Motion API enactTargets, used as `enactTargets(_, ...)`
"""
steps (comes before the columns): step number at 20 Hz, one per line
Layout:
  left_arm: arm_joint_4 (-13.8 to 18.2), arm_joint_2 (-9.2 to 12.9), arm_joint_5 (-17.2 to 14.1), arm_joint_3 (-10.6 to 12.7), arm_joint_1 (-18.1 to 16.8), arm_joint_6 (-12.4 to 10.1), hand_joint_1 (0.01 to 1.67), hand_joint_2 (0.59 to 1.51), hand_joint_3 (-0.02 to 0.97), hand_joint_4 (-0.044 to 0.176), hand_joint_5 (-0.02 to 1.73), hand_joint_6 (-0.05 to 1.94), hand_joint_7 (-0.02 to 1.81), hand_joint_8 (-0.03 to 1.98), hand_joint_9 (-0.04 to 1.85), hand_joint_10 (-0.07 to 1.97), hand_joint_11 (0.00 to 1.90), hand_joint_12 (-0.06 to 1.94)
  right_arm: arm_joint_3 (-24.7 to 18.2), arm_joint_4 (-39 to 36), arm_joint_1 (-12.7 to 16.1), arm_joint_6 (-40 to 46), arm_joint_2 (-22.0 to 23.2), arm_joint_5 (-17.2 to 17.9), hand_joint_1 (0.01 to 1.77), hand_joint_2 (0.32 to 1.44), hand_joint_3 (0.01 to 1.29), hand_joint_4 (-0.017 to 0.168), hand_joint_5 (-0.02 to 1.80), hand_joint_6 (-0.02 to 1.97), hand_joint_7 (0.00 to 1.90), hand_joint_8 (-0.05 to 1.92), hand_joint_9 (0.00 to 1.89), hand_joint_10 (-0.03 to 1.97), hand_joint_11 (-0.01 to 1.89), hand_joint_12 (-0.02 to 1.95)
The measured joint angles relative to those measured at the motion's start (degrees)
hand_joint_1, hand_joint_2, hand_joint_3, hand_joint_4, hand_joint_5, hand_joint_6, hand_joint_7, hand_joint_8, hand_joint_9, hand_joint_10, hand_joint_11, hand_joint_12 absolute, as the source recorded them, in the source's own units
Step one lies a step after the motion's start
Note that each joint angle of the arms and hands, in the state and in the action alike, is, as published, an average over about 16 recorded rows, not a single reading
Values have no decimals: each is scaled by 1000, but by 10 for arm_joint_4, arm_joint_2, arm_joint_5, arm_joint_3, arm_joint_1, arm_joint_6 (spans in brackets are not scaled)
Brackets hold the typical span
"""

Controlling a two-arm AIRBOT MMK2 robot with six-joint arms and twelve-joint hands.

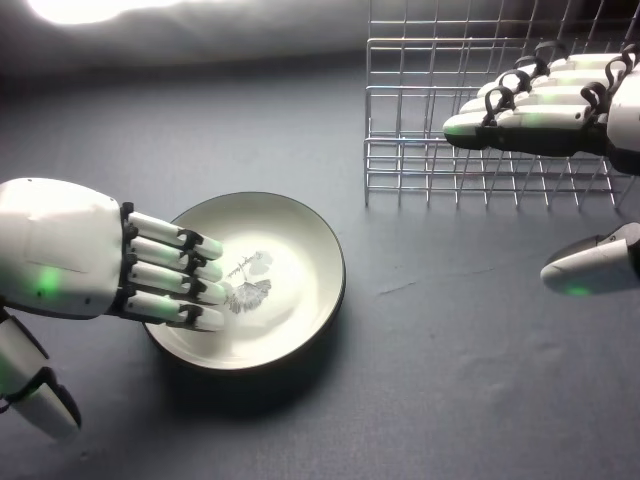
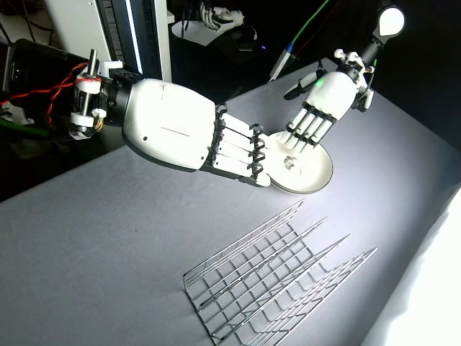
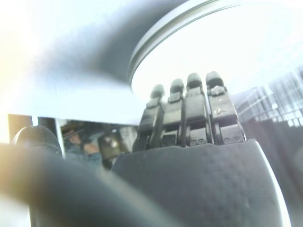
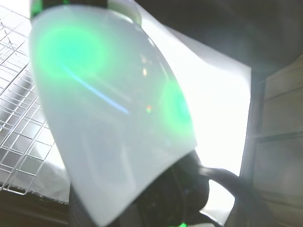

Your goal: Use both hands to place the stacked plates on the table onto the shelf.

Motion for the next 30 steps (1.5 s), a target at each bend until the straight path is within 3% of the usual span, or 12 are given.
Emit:
enactTargets(18, 41, -27, -26, 80, 14, -45, 15, 1004, 10, -1, -2, -16, 9, -2, 17, 15, 15, -13, 0, -12, -4, -6, 0, 17, 334, 1141, 14, -2, 127, 23, 124, 6, 123, 8, 20, 393)
enactTargets(30, 61, -38, -32, 94, 24, -48, 15, 1003, 10, -4, -13, -25, 0, -4, 13, 10, 16, -14, 0, -19, -15, -11, 0, 34, 351, 1145, 15, -2, 155, 23, 160, 6, 155, 9, 20, 463)
